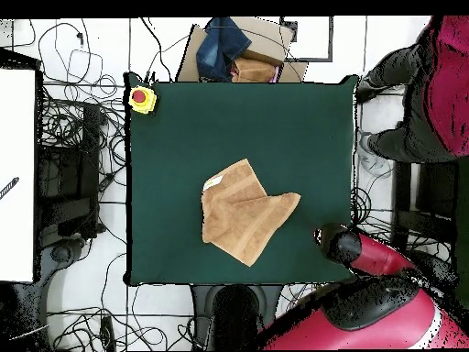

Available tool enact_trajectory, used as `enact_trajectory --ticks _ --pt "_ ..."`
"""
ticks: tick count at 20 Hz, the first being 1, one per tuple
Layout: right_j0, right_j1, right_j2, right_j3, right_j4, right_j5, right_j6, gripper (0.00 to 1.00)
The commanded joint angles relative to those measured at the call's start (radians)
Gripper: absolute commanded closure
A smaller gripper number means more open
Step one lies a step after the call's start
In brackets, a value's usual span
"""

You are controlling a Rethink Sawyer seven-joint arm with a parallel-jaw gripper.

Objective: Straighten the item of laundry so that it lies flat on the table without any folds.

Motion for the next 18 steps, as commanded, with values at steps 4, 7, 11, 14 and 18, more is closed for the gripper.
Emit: enact_trajectory --ticks 4,7,11,14,18 --pt "0.035 0.023 -0.030 0.034 -0.041 -0.016 0.162 0.00" --pt "-0.001 0.027 0.017 0.044 -0.039 -0.034 0.151 0.00" --pt "0.019 0.011 0.101 0.092 0.023 0.003 0.187 0.00" --pt "0.032 -0.046 0.171 0.146 0.100 0.065 0.232 0.00" --pt "0.003 -0.045 0.250 0.160 0.159 0.049 0.245 0.00"
